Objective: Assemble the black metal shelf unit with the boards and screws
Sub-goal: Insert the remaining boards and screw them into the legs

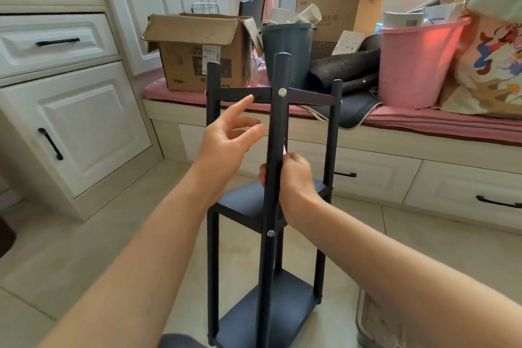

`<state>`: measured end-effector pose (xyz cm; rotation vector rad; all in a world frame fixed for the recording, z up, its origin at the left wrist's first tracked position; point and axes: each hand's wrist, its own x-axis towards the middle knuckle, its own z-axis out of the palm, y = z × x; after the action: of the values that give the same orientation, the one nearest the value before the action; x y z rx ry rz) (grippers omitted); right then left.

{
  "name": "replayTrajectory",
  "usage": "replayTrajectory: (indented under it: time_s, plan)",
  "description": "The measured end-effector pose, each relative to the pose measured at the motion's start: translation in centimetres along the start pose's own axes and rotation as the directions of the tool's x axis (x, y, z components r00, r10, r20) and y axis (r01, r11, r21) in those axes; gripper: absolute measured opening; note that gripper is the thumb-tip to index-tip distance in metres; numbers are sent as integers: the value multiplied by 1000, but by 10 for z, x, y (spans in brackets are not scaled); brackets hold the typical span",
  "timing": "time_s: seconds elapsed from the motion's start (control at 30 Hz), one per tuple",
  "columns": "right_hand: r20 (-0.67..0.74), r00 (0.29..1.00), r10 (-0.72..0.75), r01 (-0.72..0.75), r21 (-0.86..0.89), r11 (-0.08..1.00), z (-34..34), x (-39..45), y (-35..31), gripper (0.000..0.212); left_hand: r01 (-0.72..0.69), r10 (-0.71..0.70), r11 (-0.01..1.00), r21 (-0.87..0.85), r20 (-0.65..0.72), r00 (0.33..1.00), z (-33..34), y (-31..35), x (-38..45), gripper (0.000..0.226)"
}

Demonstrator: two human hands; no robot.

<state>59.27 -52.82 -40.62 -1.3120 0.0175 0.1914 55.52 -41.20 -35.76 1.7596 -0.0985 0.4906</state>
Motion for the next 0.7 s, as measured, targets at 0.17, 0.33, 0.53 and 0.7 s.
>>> replayTrajectory:
  time_s: [0.17,0.33,0.53,0.7]
  plan:
    - [-8,999,45,-44,44,998,9,16,-5,33,116,-109,992,50,-135,985,-24,-50,-37,24]
    - [-35,995,96,-91,115,989,20,33,-20,32,342,-337,939,36,-105,936,-15,-107,-72,6]
    - [-16,995,98,-95,131,987,17,66,-23,34,377,-361,920,-108,141,922,42,-135,-79,38]
    - [25,994,110,-112,133,985,18,81,-23,32,322,-332,929,-182,-27,943,72,-142,-67,39]
